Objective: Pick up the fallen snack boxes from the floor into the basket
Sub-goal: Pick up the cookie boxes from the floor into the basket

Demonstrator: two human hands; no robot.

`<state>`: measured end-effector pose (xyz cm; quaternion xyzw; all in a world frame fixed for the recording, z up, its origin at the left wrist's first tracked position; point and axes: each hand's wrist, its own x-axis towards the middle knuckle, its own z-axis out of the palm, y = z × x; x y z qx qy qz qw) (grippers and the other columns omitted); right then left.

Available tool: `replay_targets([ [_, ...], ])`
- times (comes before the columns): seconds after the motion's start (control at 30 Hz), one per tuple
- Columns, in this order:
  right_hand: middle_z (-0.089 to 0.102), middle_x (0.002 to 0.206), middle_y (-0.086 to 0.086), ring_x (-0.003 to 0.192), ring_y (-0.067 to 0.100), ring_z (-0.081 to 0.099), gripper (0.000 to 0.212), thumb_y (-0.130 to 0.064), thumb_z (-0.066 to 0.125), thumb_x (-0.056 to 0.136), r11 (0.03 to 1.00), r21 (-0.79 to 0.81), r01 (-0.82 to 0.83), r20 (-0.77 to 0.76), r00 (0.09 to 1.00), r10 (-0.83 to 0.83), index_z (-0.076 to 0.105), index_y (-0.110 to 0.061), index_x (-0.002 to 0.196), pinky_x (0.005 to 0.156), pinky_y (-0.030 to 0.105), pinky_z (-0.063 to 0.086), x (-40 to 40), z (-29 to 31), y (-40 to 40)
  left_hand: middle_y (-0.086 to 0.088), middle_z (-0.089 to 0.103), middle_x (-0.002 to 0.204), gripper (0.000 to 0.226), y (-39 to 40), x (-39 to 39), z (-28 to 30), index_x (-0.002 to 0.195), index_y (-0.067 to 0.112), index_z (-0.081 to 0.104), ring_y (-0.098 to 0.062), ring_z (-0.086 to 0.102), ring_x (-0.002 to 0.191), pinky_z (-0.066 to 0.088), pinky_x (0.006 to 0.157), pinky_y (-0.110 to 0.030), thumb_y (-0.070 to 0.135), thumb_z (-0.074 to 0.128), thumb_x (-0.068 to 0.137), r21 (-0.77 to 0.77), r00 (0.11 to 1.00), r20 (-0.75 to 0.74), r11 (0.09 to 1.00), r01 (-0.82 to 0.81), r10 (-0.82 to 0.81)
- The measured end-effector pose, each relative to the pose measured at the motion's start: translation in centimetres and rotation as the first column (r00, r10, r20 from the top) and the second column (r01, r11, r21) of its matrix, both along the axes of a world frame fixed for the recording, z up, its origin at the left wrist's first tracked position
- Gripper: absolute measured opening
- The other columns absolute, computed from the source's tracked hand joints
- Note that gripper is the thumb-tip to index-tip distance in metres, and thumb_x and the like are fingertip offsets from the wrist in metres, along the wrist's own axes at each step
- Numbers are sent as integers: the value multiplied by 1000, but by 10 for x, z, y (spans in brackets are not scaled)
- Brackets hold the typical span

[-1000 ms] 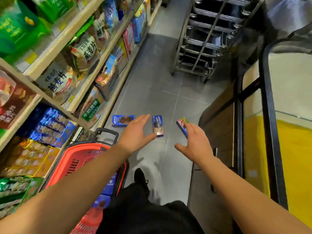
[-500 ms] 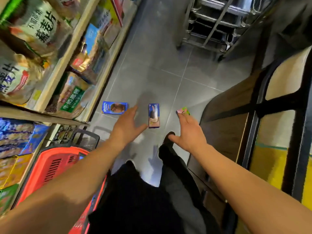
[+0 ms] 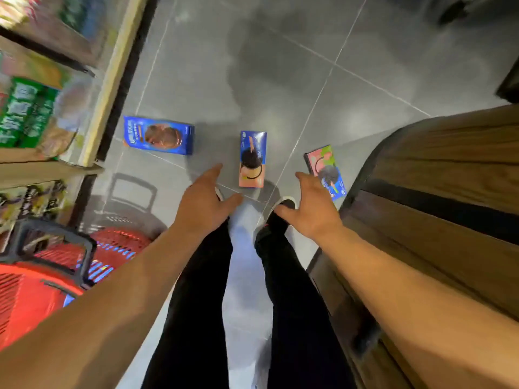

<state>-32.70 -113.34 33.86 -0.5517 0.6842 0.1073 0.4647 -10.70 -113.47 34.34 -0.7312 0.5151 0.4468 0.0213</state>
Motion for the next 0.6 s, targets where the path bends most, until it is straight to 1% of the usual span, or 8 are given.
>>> replay_targets([
  [0.17, 37, 149, 12, 137, 30, 37, 87, -41, 74, 80, 995, 75, 65, -5, 998, -64, 31, -11, 149, 110, 34, 32, 15, -145, -7, -8, 43, 147, 76, -14, 9, -139, 148, 14, 32, -24, 41, 135, 27, 107, -25, 37, 67, 85, 96, 999, 8, 994, 49, -50],
  [0.27, 42, 144, 14, 132, 31, 42, 77, -38, 74, 81, 989, 114, 91, 7, 996, -92, 38, -10, 144, 105, 32, 35, 25, -224, -5, -10, 44, 147, 74, -15, 9, -216, 147, 14, 34, -26, 43, 132, 29, 106, -27, 36, 67, 85, 157, 998, 16, 986, 54, -57],
  [0.3, 45, 141, 15, 131, 31, 44, 73, -37, 73, 82, 989, 109, 98, 16, 995, -100, 41, -9, 141, 103, 33, 36, 29, -243, -5, -9, 45, 146, 75, -14, 9, -236, 147, 14, 34, -26, 45, 130, 31, 105, -27, 39, 68, 84, 174, 998, 3, 983, 56, -57],
  [0.37, 50, 136, 16, 129, 31, 46, 68, -39, 71, 84, 988, 91, 122, 28, 992, -125, 45, -7, 138, 101, 32, 37, 36, -280, -3, -8, 47, 144, 85, -12, 7, -274, 147, 17, 34, -26, 48, 128, 35, 107, -32, 53, 67, 77, 205, 999, -23, 978, 37, -33],
  [0.43, 54, 129, 10, 124, 25, 48, 68, -44, 72, 82, 978, 90, 187, 29, 981, -190, 47, -11, 135, 95, 24, 36, 43, -330, -1, -9, 49, 142, 93, -11, 7, -324, 146, 19, 36, -26, 51, 126, 39, 106, -36, 62, 59, 67, 235, 1000, -23, 972, -2, 8],
  [0.47, 56, 124, 5, 120, 21, 51, 66, -44, 73, 79, 965, 108, 238, 40, 969, -244, 49, -13, 133, 90, 20, 36, 45, -350, 1, -8, 50, 142, 92, -9, 5, -343, 145, 19, 38, -26, 52, 125, 39, 106, -37, 62, 59, 67, 258, 999, -30, 966, -16, 24],
  [0.53, 61, 119, 2, 112, 17, 57, 58, -34, 75, 80, 915, 154, 372, 52, 922, -384, 52, -14, 130, 86, 20, 41, 49, -384, 4, -8, 56, 136, 78, -7, 4, -377, 140, 19, 45, -26, 55, 121, 42, 104, -39, 54, 66, 73, 294, 997, -62, 955, -34, 55],
  [0.6, 66, 116, 3, 103, 17, 61, 47, -24, 71, 85, 860, 189, 474, 38, 872, -489, 56, -11, 128, 76, 15, 43, 53, -411, 5, -5, 67, 118, 65, -6, 5, -410, 128, 21, 57, -24, 62, 109, 47, 97, -36, 50, 65, 70, 287, 988, -130, 957, -47, 87],
])
